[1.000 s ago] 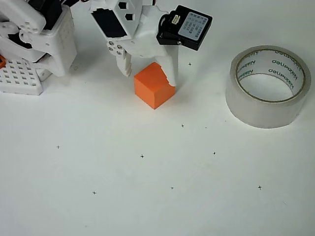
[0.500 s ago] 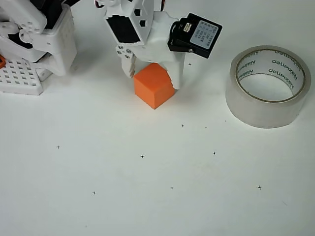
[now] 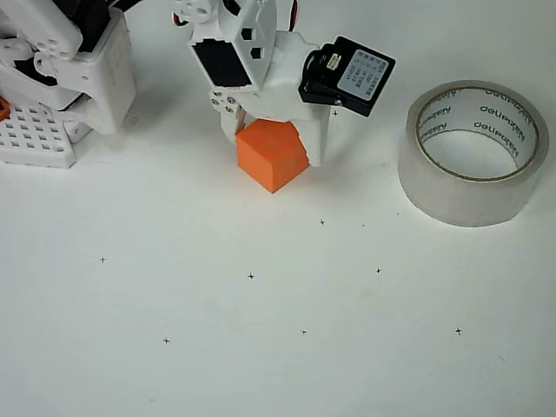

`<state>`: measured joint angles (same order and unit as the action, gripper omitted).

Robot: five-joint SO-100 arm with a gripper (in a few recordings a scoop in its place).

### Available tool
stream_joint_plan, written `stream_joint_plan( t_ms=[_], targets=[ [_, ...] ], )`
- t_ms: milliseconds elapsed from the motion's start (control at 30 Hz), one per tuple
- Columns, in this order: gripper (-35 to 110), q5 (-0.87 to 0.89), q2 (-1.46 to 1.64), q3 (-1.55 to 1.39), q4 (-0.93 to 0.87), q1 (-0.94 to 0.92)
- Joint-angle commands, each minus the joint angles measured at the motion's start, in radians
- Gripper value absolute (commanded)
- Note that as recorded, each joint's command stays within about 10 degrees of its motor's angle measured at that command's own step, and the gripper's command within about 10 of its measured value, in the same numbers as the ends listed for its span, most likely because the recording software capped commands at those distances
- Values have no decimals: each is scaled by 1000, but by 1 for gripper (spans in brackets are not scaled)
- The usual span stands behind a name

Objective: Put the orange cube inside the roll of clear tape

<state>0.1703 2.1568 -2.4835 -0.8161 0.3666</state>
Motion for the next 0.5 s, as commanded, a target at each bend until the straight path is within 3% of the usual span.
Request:
stream_joint_plan(
  t_ms=[0,333,467],
  targets=[
    [46,21,14,-8,6,9],
    [21,44,14,-26,8,15],
    [19,43,15,-28,8,23]
  ],
)
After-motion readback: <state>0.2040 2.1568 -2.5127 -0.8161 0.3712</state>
